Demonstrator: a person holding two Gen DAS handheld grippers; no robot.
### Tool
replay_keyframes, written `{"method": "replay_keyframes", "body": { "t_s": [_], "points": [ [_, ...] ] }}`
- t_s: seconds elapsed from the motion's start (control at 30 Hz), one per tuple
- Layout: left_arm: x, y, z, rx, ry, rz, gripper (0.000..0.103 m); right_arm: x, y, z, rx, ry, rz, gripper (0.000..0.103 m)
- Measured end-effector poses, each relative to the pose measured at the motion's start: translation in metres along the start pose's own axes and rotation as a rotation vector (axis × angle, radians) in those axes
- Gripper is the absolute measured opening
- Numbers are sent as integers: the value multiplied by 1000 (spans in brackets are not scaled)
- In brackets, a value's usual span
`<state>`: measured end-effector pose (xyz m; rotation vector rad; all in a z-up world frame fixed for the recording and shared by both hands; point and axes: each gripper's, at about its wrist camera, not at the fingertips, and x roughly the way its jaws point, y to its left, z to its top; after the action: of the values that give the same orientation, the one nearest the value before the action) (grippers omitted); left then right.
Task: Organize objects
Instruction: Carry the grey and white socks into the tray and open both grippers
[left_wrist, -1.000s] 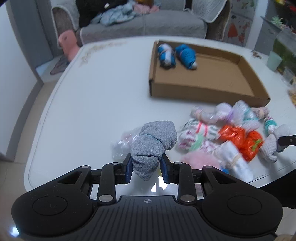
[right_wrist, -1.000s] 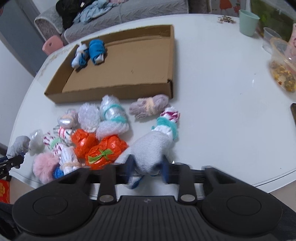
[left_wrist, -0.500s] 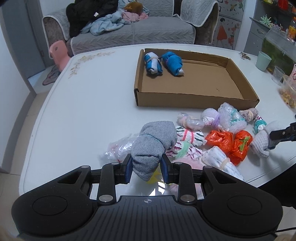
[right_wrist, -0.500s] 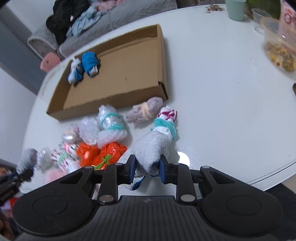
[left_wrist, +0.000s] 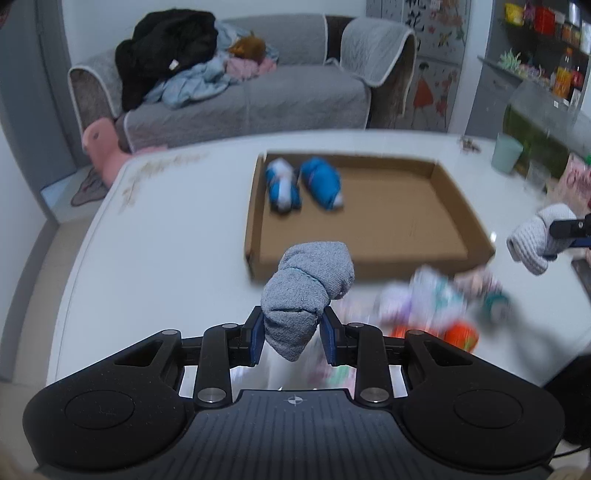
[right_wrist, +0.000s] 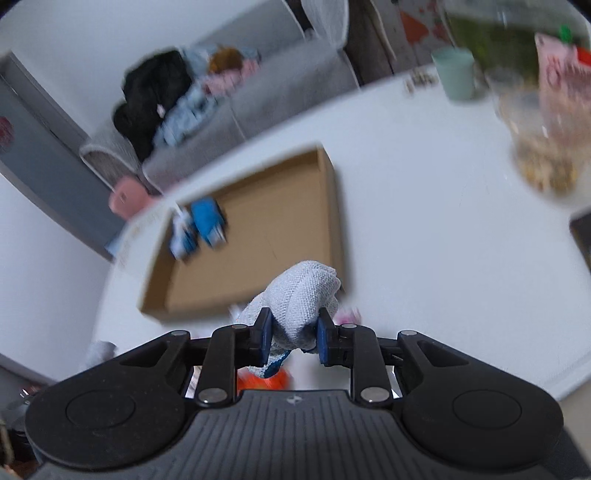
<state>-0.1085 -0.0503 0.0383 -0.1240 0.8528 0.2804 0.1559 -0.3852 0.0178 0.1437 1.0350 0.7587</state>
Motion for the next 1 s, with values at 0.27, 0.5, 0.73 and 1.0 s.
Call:
{"method": "replay_keyframes", "body": {
  "t_s": [0.27, 0.5, 0.73, 1.0],
  "points": [
    [40, -12, 77, -12, -73, -26, 37, 19, 40, 70, -106, -119, 56, 22],
    [100, 2, 98, -22, -32, -18, 37, 83, 67, 96, -189, -62, 138, 22],
    [167, 25, 81, -132, 73, -51, 37, 163, 92, 82, -341, 82, 174, 22],
    [191, 36, 74, -196, 106, -79, 37, 201, 129, 58, -590, 173, 182, 22]
  ]
}}
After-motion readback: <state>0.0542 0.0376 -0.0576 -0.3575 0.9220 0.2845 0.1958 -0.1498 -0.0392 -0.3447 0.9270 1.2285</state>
